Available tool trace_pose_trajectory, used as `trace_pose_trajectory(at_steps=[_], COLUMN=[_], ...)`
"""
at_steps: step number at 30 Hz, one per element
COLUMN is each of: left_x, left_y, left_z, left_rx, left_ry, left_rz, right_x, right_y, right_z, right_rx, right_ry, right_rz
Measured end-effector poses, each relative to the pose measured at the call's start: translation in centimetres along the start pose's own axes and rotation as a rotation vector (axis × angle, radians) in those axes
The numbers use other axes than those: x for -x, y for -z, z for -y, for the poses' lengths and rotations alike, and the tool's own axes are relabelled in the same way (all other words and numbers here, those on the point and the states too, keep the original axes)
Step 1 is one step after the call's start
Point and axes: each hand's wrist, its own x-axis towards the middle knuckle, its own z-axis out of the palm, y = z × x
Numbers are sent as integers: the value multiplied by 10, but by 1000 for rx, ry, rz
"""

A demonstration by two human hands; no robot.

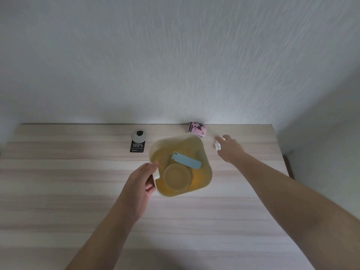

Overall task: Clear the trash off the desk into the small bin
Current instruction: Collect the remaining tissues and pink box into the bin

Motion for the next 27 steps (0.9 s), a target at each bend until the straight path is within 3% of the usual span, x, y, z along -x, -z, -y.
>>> trace_pose_trajectory(at_steps=[4, 8, 13, 18, 27], left_x=[-12, -21, -30, -40, -47], left_y=[5, 7, 9, 11, 6], left_z=[0, 1, 2, 4, 10], left_rx=[0, -6, 4, -10, 2], left_ry=[11, 32, 54, 73, 107], left_rz=[-2, -14, -16, -7, -56], right_x=[-15, -23, -26, -16, 76], right_y=[-14, -27, -39, -31, 50], right_z=[1, -5, -16, -2, 69], right_rx=[-24, -3, -21, -250, -849], right_ry=[-100, -73, -51, -34, 287], right_rz=[19, 15, -119, -121, -470])
